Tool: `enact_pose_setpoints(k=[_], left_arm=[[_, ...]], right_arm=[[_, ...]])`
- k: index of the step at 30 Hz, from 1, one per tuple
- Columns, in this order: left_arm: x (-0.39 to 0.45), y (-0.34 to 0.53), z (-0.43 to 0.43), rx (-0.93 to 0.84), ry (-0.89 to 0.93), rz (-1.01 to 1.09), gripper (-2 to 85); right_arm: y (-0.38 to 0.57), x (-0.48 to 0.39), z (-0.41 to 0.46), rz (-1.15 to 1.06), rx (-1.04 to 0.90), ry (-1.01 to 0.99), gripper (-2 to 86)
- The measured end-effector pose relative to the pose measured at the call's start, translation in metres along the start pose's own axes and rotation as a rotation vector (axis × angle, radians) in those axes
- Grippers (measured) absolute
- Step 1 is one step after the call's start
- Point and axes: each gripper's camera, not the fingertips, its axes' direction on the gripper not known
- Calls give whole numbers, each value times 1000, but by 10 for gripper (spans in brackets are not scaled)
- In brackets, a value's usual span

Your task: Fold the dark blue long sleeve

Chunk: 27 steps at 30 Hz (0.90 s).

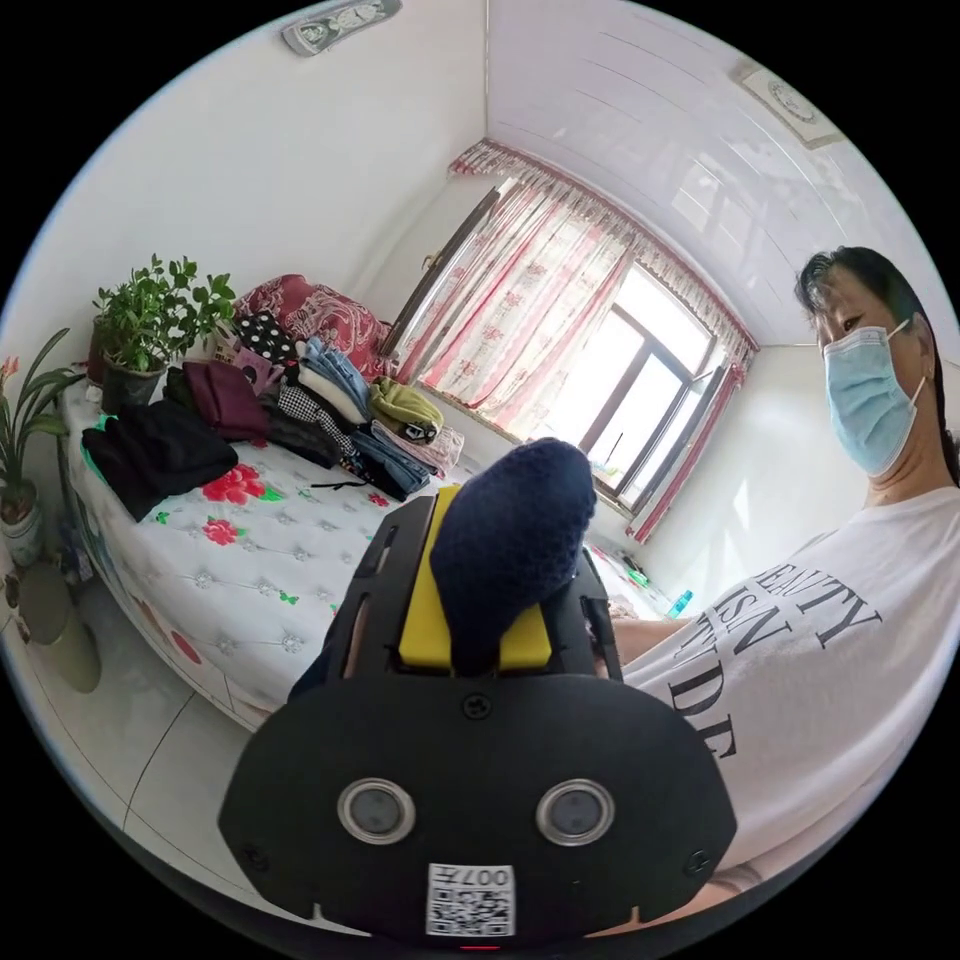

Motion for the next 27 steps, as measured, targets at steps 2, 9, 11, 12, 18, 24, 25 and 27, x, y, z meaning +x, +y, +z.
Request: enact_pose_setpoints(k=[2, 9, 11, 12, 18, 24, 25, 27], left_arm=[[4, -5, 1, 7, 32, 14, 13], [13, -10, 7, -16, 87, 29, 13], [14, -10, 2, 11, 86, 18, 13], [15, -11, 0, 21, 85, 19, 13], [29, -18, -9, 49, 51, 54, 15], [46, -26, 35, -60, 52, 58, 17], [46, -25, 48, -93, 42, 43, 18], [47, -22, 68, -168, -2, 30, 20]], right_arm=[[11, -1, 40, 28, -122, -105, 96], [22, 26, 64, 81, -237, -251, 49], [16, 39, 33, 55, -199, -165, 39], [9, 52, 3, 51, -151, -133, 32], [-29, 90, -182, 37, 261, 91, 15], [-53, 83, -247, 5, 514, 307, 48], [-57, 84, -231, -19, 459, 325, 58], [-52, 93, -202, -8, 329, 313, 64]])
